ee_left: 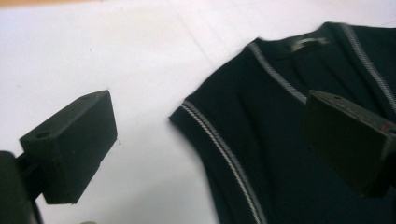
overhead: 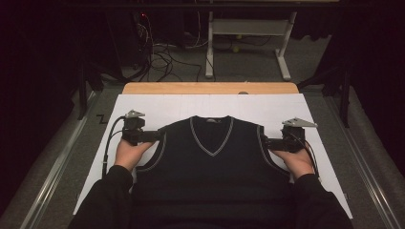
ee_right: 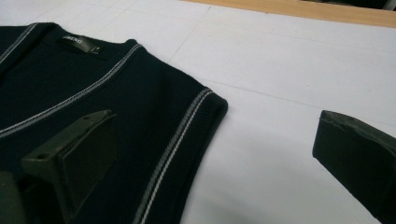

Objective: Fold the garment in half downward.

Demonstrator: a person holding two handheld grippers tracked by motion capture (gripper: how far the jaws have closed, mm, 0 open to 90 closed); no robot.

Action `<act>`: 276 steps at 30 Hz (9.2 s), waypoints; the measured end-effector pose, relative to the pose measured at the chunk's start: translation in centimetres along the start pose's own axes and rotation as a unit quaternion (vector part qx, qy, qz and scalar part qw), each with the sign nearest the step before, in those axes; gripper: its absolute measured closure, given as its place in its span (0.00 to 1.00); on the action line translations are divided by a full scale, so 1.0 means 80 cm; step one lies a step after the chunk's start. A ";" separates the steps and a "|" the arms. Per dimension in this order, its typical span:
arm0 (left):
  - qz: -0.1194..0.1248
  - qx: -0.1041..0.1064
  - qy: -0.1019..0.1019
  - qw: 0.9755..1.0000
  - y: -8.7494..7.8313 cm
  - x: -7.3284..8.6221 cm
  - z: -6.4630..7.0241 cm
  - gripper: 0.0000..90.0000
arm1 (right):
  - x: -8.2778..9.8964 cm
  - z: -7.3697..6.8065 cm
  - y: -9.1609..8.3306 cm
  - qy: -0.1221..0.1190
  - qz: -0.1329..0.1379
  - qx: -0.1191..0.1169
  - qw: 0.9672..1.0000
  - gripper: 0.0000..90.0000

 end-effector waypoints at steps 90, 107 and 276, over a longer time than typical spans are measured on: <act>0.129 -0.010 0.050 0.990 -0.046 -0.059 0.069 0.79 | -0.104 -0.032 -0.042 -0.026 0.135 0.022 0.990 0.89; 0.103 0.048 0.083 0.990 -0.072 0.074 0.095 0.79 | 0.019 -0.043 -0.101 -0.038 0.111 -0.038 0.992 0.89; 0.039 -0.082 -0.024 0.996 -0.018 0.017 -0.010 0.37 | -0.031 -0.006 0.015 0.019 0.028 0.038 0.999 0.36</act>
Point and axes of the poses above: each handheld gripper's, and its own axes: y roughly forward along the jaws, x roughly out of its underside, z roughly to its right, the point moved 2 cm from there along y, roughly forward along the jaws, and after that the axes turned 12 degrees about x, right-handed, at the moved point
